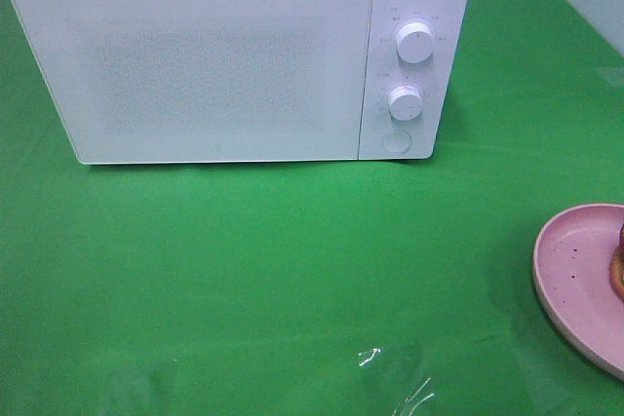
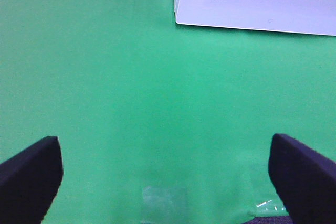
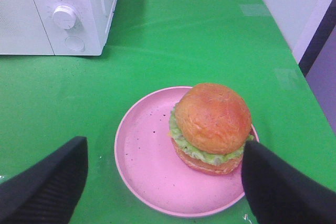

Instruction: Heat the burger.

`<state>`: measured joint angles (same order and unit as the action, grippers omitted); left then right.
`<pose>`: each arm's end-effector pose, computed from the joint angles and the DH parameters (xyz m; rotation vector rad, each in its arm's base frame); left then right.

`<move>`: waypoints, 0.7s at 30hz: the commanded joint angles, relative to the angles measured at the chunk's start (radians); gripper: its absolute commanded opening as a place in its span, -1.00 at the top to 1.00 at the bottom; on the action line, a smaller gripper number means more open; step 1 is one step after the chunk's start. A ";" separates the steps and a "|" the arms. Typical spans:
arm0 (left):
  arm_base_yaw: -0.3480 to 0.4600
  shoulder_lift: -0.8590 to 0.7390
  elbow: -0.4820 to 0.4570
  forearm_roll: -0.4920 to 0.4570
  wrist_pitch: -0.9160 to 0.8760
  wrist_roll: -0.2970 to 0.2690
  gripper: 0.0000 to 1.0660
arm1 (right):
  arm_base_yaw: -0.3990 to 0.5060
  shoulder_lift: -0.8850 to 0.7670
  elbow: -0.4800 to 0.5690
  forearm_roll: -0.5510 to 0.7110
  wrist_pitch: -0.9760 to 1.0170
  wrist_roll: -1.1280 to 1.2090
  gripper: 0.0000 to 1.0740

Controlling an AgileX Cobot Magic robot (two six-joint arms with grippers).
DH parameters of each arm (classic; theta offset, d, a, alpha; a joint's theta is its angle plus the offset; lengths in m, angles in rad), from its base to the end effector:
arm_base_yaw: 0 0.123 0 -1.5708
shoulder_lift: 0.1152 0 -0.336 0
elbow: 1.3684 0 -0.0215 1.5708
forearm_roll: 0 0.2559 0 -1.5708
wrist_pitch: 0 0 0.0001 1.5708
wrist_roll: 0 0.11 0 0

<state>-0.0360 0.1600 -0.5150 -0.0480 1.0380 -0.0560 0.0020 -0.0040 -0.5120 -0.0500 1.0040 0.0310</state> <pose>-0.0105 -0.0042 0.2815 -0.0243 2.1675 -0.1116 -0.0342 -0.0047 0.2802 0.0297 1.9706 -0.0376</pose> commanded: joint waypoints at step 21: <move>0.004 -0.190 0.004 -0.005 -0.005 -0.001 -0.89 | -0.005 -0.024 0.005 0.003 -0.002 0.002 -0.41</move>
<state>-0.0360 -0.0040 -0.5140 -0.0480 1.0390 -0.0560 0.0020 -0.0040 -0.5120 -0.0500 1.0040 0.0310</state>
